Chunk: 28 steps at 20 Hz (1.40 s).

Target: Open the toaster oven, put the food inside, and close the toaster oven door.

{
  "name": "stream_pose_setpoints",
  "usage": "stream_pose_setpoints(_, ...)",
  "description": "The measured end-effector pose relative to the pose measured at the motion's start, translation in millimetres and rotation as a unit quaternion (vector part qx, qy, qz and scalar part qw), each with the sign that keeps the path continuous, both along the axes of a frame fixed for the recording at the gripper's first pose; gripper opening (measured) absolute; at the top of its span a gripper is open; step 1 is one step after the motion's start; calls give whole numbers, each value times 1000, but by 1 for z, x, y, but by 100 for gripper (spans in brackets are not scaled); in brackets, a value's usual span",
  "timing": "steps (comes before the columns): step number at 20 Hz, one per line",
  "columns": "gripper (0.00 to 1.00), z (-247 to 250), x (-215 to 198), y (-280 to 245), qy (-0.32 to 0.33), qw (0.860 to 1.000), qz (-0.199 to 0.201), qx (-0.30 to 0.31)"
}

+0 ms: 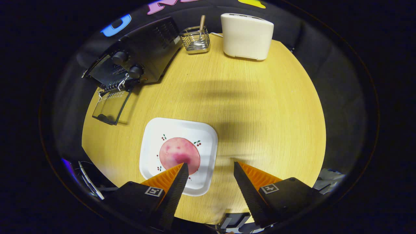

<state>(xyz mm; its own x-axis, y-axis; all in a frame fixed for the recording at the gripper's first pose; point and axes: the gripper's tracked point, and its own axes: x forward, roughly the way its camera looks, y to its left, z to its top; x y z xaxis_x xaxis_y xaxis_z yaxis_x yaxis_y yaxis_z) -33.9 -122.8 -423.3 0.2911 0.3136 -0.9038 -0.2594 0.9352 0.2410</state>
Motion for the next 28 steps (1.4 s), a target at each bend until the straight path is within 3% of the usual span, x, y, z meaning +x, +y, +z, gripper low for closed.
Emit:
stream_pose_setpoints(2, 86, -7, 1, 2, 13, 1000, 6, 4)
stream_pose_setpoints(6, 63, -14, 8, 12, 43, 999, -8, 25)
stream_pose_setpoints(9, 60, -24, 13, 13, 72, 997, -29, 29)
stream_pose_setpoints(11, 19, -21, 12, 5, 85, 994, -46, 41)
stream_pose_setpoints(12, 19, -33, 9, 11, 101, 992, -48, 51)
stream_pose_setpoints(13, 9, -22, 9, 10, 104, 991, -46, 68)
stream_pose_setpoints(16, 6, -28, 4, 13, 123, 984, -58, 118)
stream_pose_setpoints(21, 5, -12, 3, 6, 136, 952, -154, 226)
stream_pose_setpoints(28, 5, 29, -3, 4, 105, 917, -250, 293)
